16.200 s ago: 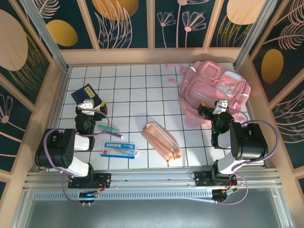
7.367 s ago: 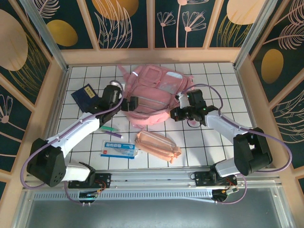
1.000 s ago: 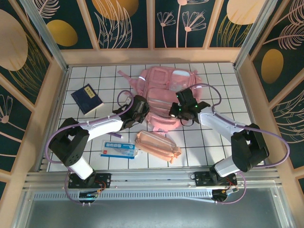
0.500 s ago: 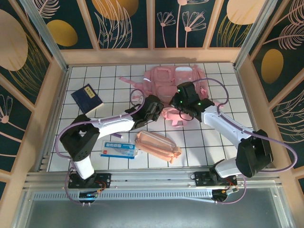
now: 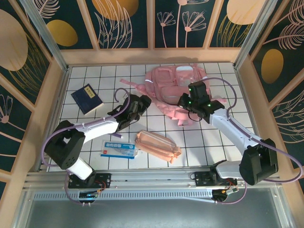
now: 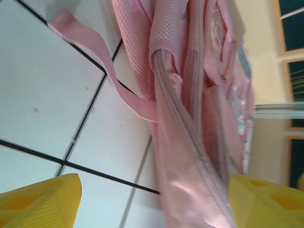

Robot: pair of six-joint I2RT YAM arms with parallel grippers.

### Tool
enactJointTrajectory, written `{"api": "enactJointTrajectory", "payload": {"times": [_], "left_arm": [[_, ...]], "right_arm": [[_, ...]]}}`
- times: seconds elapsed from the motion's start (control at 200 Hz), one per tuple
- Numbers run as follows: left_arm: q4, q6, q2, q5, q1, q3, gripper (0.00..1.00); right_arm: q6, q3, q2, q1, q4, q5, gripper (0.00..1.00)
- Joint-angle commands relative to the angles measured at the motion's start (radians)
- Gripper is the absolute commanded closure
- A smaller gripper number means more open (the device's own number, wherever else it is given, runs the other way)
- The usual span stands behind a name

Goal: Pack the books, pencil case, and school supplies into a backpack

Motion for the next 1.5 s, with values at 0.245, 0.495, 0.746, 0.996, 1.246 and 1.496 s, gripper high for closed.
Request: {"api": "enactJointTrajectory", "payload": {"times": [0.245,0.495,0.746,0.996,1.246,1.496], "left_arm": [[-0.031,0.257,0.331,0.121,0.028,0.348,0.18],[0.012,0.188,0.406,0.134,0.028,0.385,0.32],[0.016,0.074,0.346,0.06,0.028,0.285,1.0],[-0.079,-0.045,0.283,0.051,-0.049,0.424,1.0],[-0.012,-0.393,0.338,0.007,-0.207,0.45,1.0],[-0.074,-0.434,0.326,-0.138,-0.289,0.485,1.0]], "right_arm": [[-0.059,0.007,-0.064,-0.041,-0.003,-0.033,1.0],[-0.075,-0.011,-0.084,-0.055,-0.011,-0.027,1.0],[-0.106,0.019,-0.043,-0.053,-0.05,-0.012,1.0],[-0.03,0.063,0.008,0.044,-0.12,0.165,1.0],[0.101,0.149,0.077,0.055,-0.163,0.203,1.0],[0.105,0.143,0.085,0.016,-0.111,0.061,1.0]]}}
